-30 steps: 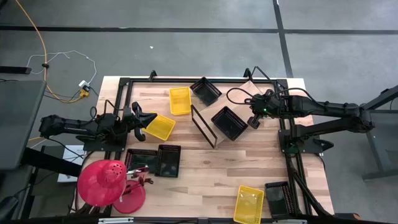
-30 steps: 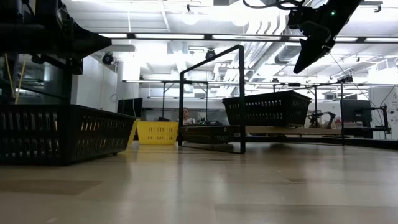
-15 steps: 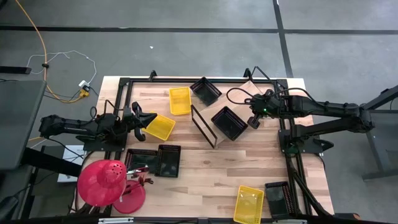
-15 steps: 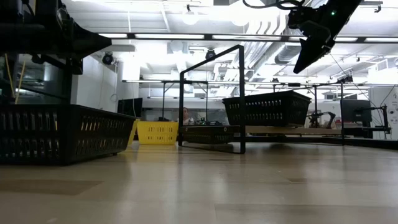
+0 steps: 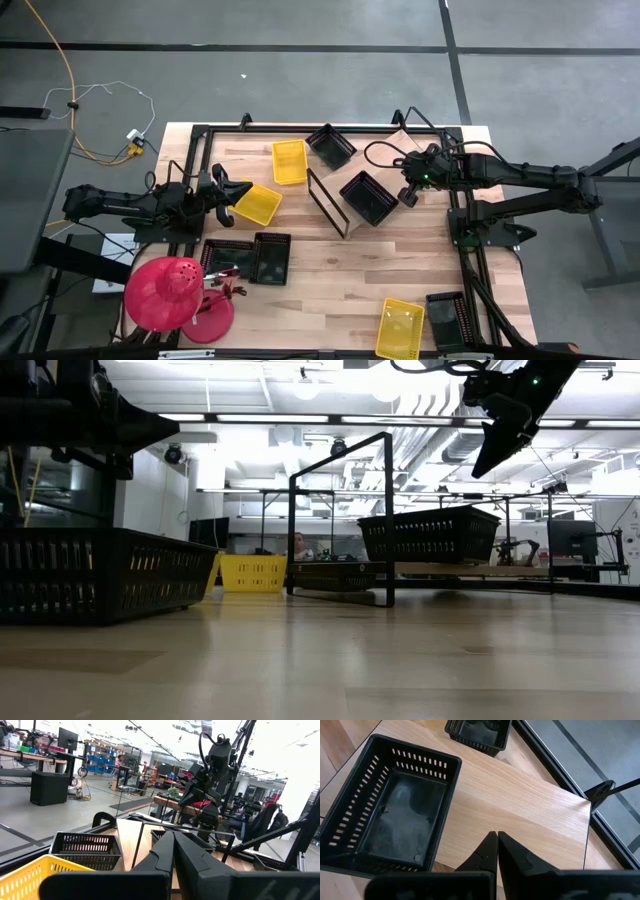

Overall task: Stack baskets on shelf by color
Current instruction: Stack the black bin on top of the black bin on the shelf

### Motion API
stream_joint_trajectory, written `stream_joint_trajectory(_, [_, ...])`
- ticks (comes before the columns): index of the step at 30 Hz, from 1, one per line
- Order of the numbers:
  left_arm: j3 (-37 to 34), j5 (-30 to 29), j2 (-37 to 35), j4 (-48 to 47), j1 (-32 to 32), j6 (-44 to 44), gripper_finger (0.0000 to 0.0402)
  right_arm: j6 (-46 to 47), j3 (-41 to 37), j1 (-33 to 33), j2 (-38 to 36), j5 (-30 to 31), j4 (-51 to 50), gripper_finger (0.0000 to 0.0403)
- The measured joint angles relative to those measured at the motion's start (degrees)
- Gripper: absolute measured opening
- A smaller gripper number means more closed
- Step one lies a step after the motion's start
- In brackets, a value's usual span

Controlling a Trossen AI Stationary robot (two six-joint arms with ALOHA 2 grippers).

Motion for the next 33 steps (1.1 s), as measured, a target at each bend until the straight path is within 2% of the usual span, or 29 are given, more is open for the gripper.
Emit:
stream_joint_trajectory(5, [0.0, 0.0, 0.0, 0.0, 0.0, 0.0, 0.0000, 0.0, 0.0, 0.0, 0.0, 0.8, 0.0, 0.0000])
stream_joint_trajectory(16, [0.0, 0.0, 0.0, 0.0, 0.0, 0.0, 0.0000, 1.0, 0.0, -0.3, 0.4, 7.6, 1.3, 0.0000])
stream_joint_trajectory(19, [0.0, 0.0, 0.0, 0.0, 0.0, 0.0, 0.0000, 2.1, -0.1, -1.7, 2.0, 5.3, 1.4, 0.0000])
stream_joint_trajectory(24, [0.0, 0.0, 0.0, 0.2, 0.0, -0.3, 0.0000, 2.2, -2.3, -3.4, 6.1, -1.9, 1.1, 0.0000])
stream_joint_trajectory(27, [0.0, 0.0, 0.0, 0.2, 0.0, -0.5, 0.0000, 2.8, -3.4, -3.4, 6.9, -2.7, 1.3, 0.0000])
stream_joint_trajectory(33, [0.0, 0.0, 0.0, 0.4, 0.0, -0.5, 0.0000, 5.5, -4.2, -3.3, 6.8, -9.6, -0.4, 0.0000])
